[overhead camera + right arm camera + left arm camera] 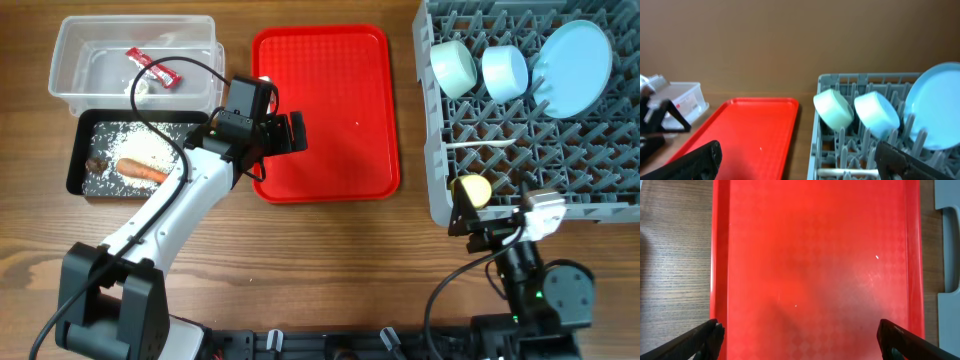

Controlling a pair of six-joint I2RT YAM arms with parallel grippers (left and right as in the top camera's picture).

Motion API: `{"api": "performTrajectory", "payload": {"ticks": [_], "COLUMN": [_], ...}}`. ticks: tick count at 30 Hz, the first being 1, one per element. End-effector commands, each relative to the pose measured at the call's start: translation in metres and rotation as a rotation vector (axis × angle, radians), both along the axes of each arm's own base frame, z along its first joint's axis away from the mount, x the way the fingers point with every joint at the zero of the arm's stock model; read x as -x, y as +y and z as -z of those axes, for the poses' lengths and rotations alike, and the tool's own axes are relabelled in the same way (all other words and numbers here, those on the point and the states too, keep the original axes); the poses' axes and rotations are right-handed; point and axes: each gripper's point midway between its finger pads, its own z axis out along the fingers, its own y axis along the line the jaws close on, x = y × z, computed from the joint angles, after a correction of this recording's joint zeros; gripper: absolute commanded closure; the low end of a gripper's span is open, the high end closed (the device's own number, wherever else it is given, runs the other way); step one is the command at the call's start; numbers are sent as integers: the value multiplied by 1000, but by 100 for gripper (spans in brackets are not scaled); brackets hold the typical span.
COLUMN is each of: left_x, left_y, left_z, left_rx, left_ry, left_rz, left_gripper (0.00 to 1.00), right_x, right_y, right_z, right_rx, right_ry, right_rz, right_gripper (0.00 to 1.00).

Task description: Sort waste into correct bins and load items into the dishwasher rack

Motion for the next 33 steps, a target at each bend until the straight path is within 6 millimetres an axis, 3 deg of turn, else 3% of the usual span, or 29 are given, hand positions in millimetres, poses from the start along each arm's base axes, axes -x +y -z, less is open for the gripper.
{"api": "performTrajectory", "payload": {"ticks": [1,4,12,15,33], "left_x": [-1,0,0,0,0], "left_y": [1,1,1,1,1], "left_z": [3,3,3,3,3], "left_rx": [-15,-16,-16,-16,-16], "left_ry": [-1,2,2,2,2], "left_rz": [-1,-1,-1,-1,-1], "left_gripper": [0,0,0,0,0], "right_x": [-1,-6,-13,-13,-14], "right_y": [-4,-3,-2,0,0], "right_z": [21,37,55,70,70], "right_rx": [17,13,7,6,0], "right_ry": [-46,-96,-125,-66,-66], "right_rz": [18,18,13,2,3], "right_gripper": [0,0,0,0,0]}}
